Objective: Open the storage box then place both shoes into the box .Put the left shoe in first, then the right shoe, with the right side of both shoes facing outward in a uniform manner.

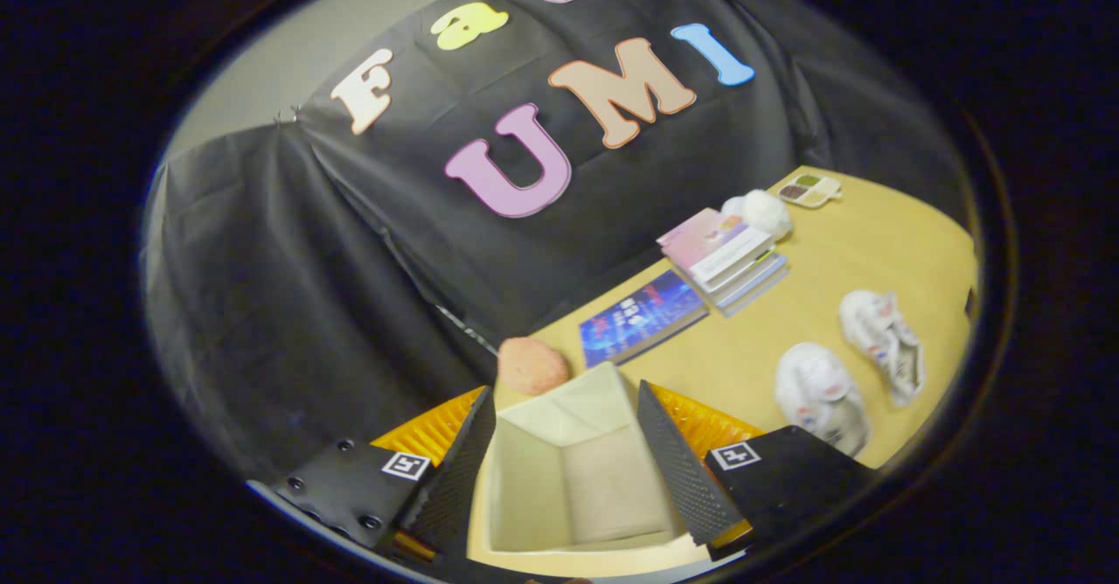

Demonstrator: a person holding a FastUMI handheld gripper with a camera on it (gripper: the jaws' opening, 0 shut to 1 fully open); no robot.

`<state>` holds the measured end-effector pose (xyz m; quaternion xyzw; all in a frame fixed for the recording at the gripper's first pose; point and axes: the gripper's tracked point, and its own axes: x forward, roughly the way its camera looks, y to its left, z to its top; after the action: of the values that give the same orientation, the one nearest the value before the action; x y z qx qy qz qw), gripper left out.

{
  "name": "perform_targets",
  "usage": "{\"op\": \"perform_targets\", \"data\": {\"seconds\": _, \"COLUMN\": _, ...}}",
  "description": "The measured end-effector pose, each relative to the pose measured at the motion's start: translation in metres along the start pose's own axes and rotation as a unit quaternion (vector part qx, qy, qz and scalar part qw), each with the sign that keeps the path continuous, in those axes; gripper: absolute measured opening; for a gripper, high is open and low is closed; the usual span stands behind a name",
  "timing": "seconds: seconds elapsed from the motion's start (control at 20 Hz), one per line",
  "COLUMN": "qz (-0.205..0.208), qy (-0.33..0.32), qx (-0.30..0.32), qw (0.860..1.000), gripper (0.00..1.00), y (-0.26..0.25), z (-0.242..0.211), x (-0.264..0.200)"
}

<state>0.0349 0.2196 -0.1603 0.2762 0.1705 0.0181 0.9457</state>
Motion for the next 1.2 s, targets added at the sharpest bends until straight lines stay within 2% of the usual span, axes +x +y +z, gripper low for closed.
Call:
{"op": "perform_targets", "data": {"seconds": 0.1, "qz": -0.048, "qy": 0.026, "qx": -0.072, "qw": 0.996, "gripper": 1.0, "y": -0.057, "z": -0.003, "x": -0.004}}
{"op": "perform_targets", "data": {"seconds": 0.25, "qz": -0.109, "qy": 0.059, "qx": -0.162, "qw": 0.979, "gripper": 1.0, "y": -0.13, "z": -0.014, "x": -0.011}}
{"op": "perform_targets", "data": {"seconds": 0.45, "qz": -0.161, "qy": 0.11, "qx": -0.228, "qw": 0.954, "gripper": 1.0, "y": -0.203, "z": -0.037, "x": -0.009}}
{"op": "perform_targets", "data": {"seconds": 0.65, "qz": -0.194, "qy": 0.142, "qx": -0.255, "qw": 0.937, "gripper": 0.93, "y": -0.245, "z": -0.061, "x": -0.006}}
{"op": "perform_targets", "data": {"seconds": 0.95, "qz": -0.202, "qy": 0.153, "qx": -0.232, "qw": 0.939, "gripper": 0.78, "y": -0.266, "z": -0.073, "x": 0.014}}
{"op": "perform_targets", "data": {"seconds": 1.2, "qz": -0.21, "qy": 0.17, "qx": -0.235, "qw": 0.934, "gripper": 0.78, "y": -0.288, "z": -0.084, "x": 0.038}}
